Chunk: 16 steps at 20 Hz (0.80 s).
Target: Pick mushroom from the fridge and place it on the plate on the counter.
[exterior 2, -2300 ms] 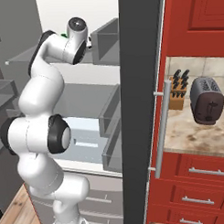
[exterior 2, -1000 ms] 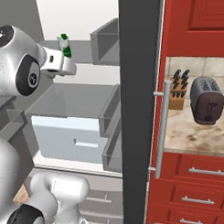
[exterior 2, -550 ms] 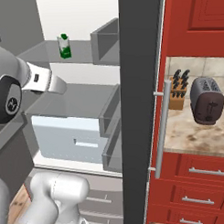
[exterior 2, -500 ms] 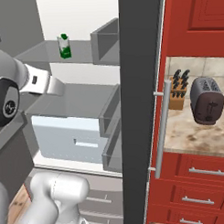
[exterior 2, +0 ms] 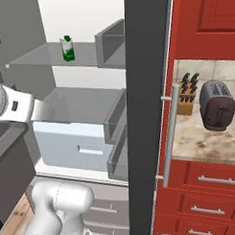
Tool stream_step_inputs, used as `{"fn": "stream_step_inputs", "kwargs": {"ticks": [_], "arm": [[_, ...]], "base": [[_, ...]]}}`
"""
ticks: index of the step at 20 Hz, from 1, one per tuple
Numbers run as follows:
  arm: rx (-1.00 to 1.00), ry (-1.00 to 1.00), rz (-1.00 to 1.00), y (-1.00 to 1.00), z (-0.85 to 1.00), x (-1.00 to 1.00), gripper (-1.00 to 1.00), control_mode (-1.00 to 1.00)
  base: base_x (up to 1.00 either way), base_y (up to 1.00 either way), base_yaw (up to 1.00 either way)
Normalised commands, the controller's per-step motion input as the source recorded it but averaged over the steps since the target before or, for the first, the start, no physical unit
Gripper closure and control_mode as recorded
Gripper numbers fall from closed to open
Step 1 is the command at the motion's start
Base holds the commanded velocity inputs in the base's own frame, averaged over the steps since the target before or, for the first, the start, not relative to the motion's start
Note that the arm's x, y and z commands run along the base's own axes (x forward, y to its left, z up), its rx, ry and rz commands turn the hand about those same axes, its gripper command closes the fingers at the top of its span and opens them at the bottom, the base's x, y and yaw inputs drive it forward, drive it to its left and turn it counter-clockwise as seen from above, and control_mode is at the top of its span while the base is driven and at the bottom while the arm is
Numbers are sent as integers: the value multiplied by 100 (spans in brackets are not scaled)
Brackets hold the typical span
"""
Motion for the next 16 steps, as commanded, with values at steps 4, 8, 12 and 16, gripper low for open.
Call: {"fn": "stream_step_inputs", "kwargs": {"ticks": [4,8,12,16], "arm": [[0,0,0,0,0,-68,100,-100],[0,0,0,0,0,-51,100,-100],[0,0,0,0,0,-23,100,100],[0,0,0,0,0,0,100,100]], "base": [[0,0,0],[0,0,0],[-24,0,0],[-56,2,-1]]}}
